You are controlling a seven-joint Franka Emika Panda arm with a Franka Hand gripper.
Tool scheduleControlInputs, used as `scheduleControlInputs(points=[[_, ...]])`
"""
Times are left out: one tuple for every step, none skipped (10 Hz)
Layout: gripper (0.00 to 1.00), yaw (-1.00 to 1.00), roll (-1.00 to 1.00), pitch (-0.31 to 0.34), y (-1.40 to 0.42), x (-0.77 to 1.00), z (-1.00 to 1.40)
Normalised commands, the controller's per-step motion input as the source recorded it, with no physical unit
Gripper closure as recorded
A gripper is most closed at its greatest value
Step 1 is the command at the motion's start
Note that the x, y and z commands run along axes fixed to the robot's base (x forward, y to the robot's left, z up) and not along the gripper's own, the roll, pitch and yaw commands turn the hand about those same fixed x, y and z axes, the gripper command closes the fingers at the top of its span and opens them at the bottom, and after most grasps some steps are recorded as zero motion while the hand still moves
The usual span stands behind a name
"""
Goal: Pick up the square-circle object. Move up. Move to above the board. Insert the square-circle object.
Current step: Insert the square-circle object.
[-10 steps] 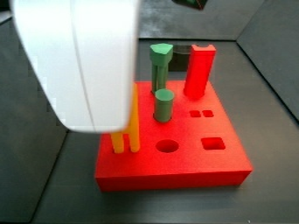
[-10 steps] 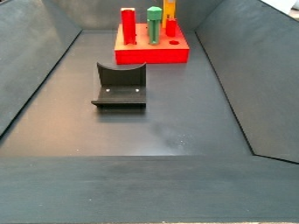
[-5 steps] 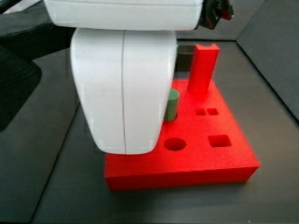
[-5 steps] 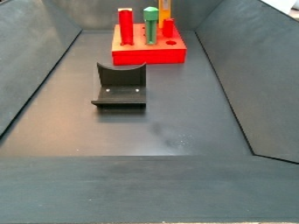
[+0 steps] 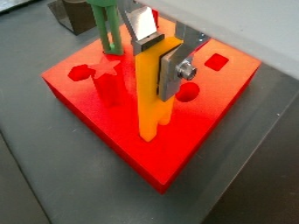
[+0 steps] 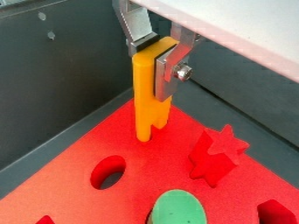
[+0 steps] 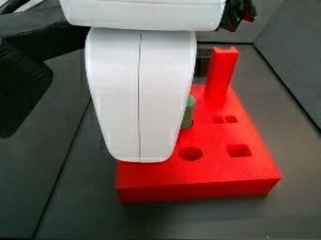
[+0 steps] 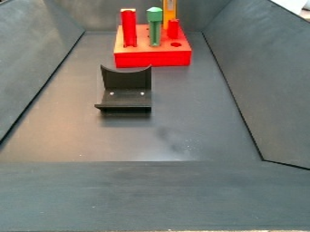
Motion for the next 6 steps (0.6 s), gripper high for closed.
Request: scheduleControlInputs(points=[[1.0,-0.12,0.02,0.0,-0.03,0.39,-1.0],[1.0,-0.13,0.02,0.0,-0.03,0.39,-1.0],[1.0,-0.11,0.02,0.0,-0.03,0.31,-1.0],[1.0,-0.11,0.02,0.0,-0.02,0.31,-1.0],[1.0,-0.07,0.02,0.0,-0.04,0.28,-1.0],[1.0,-0.03,0.0,0.0,0.0,-0.03,-0.72]])
